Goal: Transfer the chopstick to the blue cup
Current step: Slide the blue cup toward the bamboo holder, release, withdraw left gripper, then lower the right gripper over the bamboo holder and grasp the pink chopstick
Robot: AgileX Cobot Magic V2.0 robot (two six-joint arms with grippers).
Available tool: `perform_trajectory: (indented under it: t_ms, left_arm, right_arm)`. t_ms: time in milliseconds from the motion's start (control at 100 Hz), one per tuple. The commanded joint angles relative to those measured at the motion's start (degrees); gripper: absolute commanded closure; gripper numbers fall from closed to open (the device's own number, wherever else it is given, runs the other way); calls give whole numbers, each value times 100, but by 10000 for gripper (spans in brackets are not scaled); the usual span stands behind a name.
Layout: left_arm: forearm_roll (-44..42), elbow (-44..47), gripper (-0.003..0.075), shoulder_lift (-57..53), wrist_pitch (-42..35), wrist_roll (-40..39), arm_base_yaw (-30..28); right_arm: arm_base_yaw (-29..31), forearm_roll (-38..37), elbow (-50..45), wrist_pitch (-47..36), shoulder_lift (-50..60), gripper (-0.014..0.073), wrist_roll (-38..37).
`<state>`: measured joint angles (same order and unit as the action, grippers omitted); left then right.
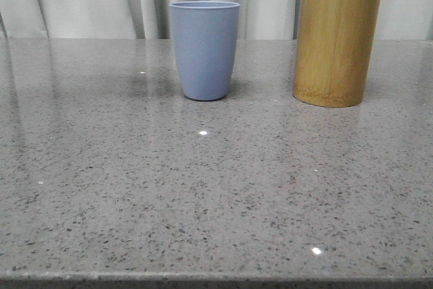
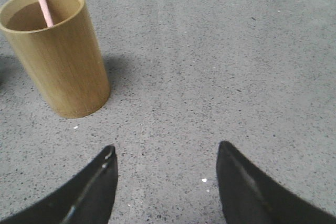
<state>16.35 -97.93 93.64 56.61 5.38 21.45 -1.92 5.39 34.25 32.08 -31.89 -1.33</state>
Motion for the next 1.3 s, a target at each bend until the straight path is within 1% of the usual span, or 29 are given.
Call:
perform_trajectory:
  t_ms: [0, 340, 480, 580, 830, 1020, 1290]
  left_arm:
    - [60, 352, 429, -723, -506, -70, -172]
    - [60, 2581, 429, -2580, -1177, -81, -791]
    - [46, 3320, 429, -3298, -1289, -81, -959]
    - [46, 3684, 429, -3743, -1330, -81, -999]
    - [46, 4081, 429, -4326, -1330, -182, -999]
    - [57, 4082, 429, -4369, -1307, -196, -999]
    - [78, 4082, 429, -4369, -1297, -196, -999]
  right_arm:
    - [-63, 2, 326, -364, -166, 160, 38]
    - [-515, 144, 1269, -329, -1146, 160, 38]
    - [-801, 188, 1846, -326, -1692, 160, 38]
    - [-1022, 194, 2312, -335, -2149, 160, 38]
    - [-1383, 232, 3441, -372, -3451, 160, 38]
    - [-1562, 236, 4290, -366, -4320, 160, 38]
    - [-1595, 238, 5066, -380, -5279, 160, 38]
